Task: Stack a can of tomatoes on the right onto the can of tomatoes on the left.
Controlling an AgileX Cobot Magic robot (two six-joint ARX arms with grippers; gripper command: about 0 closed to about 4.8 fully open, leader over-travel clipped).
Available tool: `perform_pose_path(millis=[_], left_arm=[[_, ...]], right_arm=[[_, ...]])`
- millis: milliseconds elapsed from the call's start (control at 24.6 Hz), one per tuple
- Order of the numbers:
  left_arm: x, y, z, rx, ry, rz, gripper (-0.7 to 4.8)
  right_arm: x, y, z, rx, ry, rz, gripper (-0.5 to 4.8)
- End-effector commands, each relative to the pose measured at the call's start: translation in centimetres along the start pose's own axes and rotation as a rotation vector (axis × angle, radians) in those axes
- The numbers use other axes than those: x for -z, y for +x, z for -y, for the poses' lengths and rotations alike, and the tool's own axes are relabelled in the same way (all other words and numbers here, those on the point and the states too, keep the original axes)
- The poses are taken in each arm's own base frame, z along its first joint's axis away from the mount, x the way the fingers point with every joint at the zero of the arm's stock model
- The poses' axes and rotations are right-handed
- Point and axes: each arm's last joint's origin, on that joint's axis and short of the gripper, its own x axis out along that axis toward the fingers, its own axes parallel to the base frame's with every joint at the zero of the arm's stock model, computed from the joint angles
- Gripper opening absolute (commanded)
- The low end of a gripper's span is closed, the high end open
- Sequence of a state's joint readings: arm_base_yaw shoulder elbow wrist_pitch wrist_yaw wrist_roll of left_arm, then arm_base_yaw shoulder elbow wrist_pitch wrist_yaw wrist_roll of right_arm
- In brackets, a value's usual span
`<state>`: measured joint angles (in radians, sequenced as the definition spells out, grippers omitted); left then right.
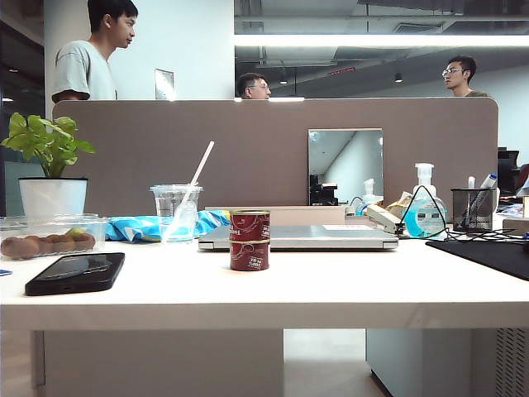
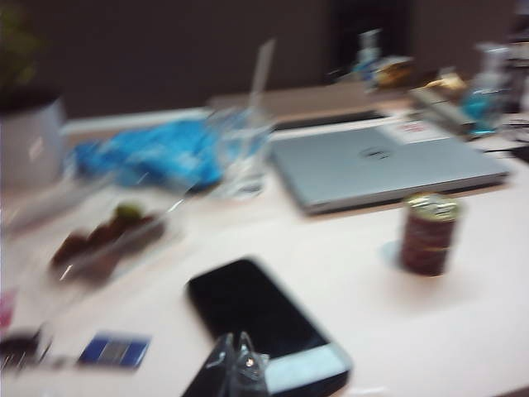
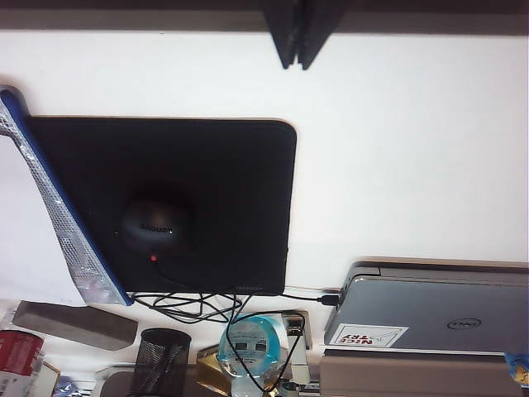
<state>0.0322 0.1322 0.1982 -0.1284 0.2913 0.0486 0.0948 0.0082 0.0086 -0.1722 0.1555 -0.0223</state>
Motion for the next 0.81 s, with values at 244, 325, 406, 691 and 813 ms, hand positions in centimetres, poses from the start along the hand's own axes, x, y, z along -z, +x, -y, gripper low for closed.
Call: perform_pose_path(millis=[244,325,406,691,813], left_arm=[[4.0,0.9,-0.5,-0.04,-0.053,-0.01,-0.05],[4.8,0.9,-0.4,-0.037,-0.071,-0.014,-0.04],[5.2,0.8,-0.3,-0.064,-0.076,-0.046,-0.04],[5.2,0.5,-0.4,-0.194,-0.062,-0.044,-0.04],[5.3,0.5,-0.3,-0.207,-0.062,-0.051,-0.05]], right_arm=[[0.1,0.1,0.0,0.0,0.004,0.003,-0.01],[0.1,0.1,0.0,0.0,0.004,0.003,-0.01],[0.1,0.1,0.0,0.0,0.004,0.003,-0.01],[0.1,0.1,0.0,0.0,0.004,0.003,-0.01],[0.1,0.1,0.0,0.0,0.004,0.003,-0.01]])
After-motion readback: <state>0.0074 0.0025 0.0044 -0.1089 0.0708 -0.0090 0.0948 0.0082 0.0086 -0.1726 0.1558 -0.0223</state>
